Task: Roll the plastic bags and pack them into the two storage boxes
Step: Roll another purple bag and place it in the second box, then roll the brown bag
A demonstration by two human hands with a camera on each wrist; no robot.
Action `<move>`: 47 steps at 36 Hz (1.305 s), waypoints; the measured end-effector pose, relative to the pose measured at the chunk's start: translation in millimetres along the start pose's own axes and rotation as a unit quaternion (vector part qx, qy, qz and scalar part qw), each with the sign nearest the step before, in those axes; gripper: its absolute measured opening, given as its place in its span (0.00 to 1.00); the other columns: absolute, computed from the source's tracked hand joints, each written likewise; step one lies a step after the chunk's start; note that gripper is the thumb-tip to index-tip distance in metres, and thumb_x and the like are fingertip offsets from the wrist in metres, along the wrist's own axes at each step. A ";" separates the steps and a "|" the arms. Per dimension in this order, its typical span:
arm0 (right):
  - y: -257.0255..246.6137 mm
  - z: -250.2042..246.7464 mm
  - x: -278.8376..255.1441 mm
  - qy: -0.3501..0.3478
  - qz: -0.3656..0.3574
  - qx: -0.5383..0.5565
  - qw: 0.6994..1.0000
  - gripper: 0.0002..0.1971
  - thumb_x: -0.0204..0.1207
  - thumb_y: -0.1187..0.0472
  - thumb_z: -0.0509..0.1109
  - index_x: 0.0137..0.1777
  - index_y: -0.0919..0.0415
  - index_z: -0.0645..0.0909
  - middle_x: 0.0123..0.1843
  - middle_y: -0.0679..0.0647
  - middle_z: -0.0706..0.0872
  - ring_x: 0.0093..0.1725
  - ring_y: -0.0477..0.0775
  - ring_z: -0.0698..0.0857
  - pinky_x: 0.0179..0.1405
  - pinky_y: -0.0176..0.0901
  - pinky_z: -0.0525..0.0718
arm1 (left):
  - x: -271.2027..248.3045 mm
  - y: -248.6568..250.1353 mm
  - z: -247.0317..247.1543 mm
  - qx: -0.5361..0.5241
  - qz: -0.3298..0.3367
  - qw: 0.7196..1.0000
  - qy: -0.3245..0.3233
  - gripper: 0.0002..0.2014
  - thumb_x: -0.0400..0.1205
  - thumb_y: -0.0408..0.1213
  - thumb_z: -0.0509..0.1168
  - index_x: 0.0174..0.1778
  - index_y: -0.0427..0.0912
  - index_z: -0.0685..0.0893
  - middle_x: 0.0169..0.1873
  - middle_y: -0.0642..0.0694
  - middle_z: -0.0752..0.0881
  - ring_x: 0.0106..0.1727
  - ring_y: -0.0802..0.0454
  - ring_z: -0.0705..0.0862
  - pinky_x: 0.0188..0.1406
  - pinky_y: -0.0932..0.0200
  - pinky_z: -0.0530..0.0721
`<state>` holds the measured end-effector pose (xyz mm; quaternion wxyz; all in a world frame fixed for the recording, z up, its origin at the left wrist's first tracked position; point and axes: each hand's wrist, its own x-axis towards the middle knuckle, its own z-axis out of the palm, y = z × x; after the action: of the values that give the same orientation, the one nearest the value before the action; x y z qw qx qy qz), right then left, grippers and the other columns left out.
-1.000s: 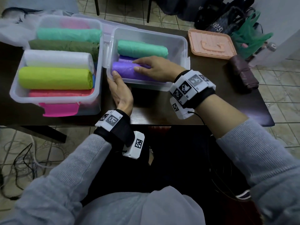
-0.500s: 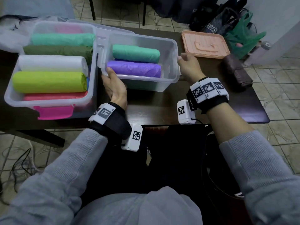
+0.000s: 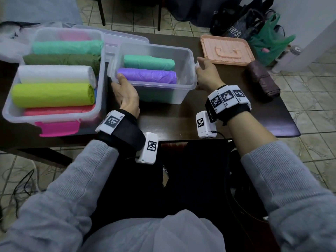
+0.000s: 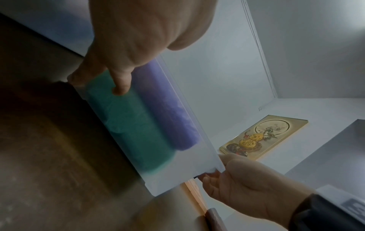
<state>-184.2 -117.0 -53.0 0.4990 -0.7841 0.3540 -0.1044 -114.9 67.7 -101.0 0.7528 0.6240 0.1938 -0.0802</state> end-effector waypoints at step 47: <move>110.4 -186.8 63.1 0.188 0.138 -0.320 0.918 0.17 0.84 0.63 0.56 0.68 0.71 0.75 0.69 0.67 0.77 0.69 0.65 0.76 0.64 0.49 0.74 | -109.8 -87.9 145.3 0.737 0.217 0.439 -0.466 0.40 0.81 0.67 0.45 0.81 0.53 0.33 0.79 0.47 0.26 0.79 0.39 0.25 0.74 0.33 0.29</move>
<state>-284.7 -318.8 -69.8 0.1558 -0.8110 0.5607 -0.0608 -219.1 -105.0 -116.6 -0.0212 0.8334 -0.4603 -0.3050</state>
